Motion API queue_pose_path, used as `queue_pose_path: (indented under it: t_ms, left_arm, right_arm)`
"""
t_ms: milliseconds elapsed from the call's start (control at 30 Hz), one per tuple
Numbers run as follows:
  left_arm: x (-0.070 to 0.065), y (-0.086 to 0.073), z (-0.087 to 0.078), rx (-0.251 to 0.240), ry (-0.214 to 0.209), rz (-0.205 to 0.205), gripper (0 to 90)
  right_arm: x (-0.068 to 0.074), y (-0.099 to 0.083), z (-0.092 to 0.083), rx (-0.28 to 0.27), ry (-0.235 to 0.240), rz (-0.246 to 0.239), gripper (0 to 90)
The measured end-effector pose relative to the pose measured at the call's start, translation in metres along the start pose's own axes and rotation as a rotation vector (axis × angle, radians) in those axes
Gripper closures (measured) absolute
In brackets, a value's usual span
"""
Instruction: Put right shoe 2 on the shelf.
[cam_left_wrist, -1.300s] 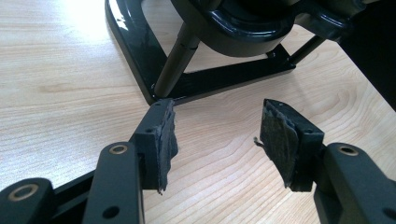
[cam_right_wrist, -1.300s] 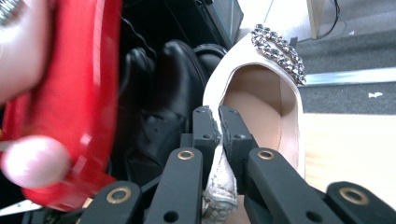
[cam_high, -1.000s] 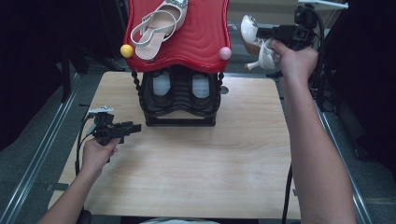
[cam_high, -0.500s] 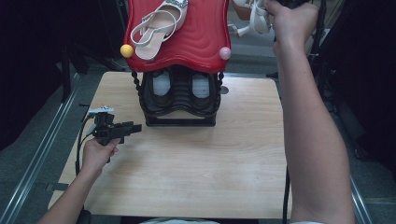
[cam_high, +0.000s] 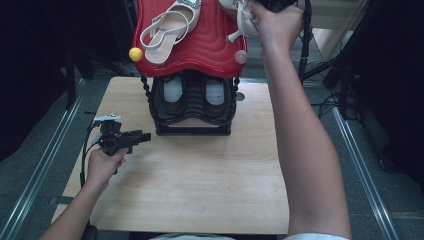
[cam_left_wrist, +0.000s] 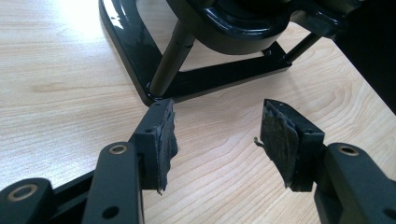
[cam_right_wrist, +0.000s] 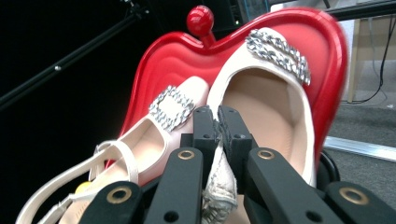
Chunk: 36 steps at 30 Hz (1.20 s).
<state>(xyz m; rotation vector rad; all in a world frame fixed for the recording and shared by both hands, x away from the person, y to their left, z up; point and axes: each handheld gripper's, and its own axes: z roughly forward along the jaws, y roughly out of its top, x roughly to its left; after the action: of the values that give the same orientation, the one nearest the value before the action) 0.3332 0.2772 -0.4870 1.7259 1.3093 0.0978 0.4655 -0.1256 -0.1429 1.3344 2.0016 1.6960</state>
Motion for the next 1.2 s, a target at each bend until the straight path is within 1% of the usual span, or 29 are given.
queue_pose_path:
  t_ms: [233,400,433,533,567,667,767,1000,1100,1133,1200]
  left_arm:
    - [-0.002,0.000,0.001,0.001,0.002,0.002,45.1]
    - [-0.001,0.000,0.001,0.002,0.000,0.001,45.1]
    - [-0.001,0.000,0.001,0.002,0.000,0.001,45.1]
    - [-0.001,0.000,0.001,0.003,0.000,0.001,45.1]
    - [-0.001,0.000,0.001,0.002,0.001,0.002,45.1]
    - [-0.001,0.000,0.001,0.003,0.000,0.000,45.1]
    - [-0.001,0.000,0.001,0.003,0.001,0.001,45.1]
    - [-0.001,0.000,0.002,0.003,0.000,-0.005,45.0]
    - [0.000,0.000,0.003,0.014,-0.002,-0.002,45.0]
    - [0.000,0.000,0.003,0.013,-0.002,-0.001,45.0]
    - [0.001,0.000,0.004,0.010,0.001,-0.010,45.0]
  right_arm:
    - [0.006,-0.016,0.012,0.031,-0.013,-0.025,88.1]
    - [0.010,-0.023,0.022,0.047,-0.015,-0.036,87.9]
    - [0.011,-0.024,0.024,0.047,-0.014,-0.036,87.9]
    - [0.010,-0.028,0.028,0.039,0.010,0.002,87.6]
    - [0.011,-0.030,0.029,0.036,0.013,0.006,87.5]
    - [0.014,-0.036,0.034,0.044,0.004,-0.004,87.4]
    - [0.017,-0.039,0.037,0.045,-0.007,-0.009,86.8]
    - [0.023,-0.047,0.040,0.061,0.001,-0.033,86.3]
    - [0.027,-0.049,0.042,0.062,-0.002,-0.050,85.7]
    - [0.028,-0.050,0.041,0.063,-0.004,-0.056,85.6]
    - [0.026,-0.050,0.040,0.061,0.005,-0.054,85.1]
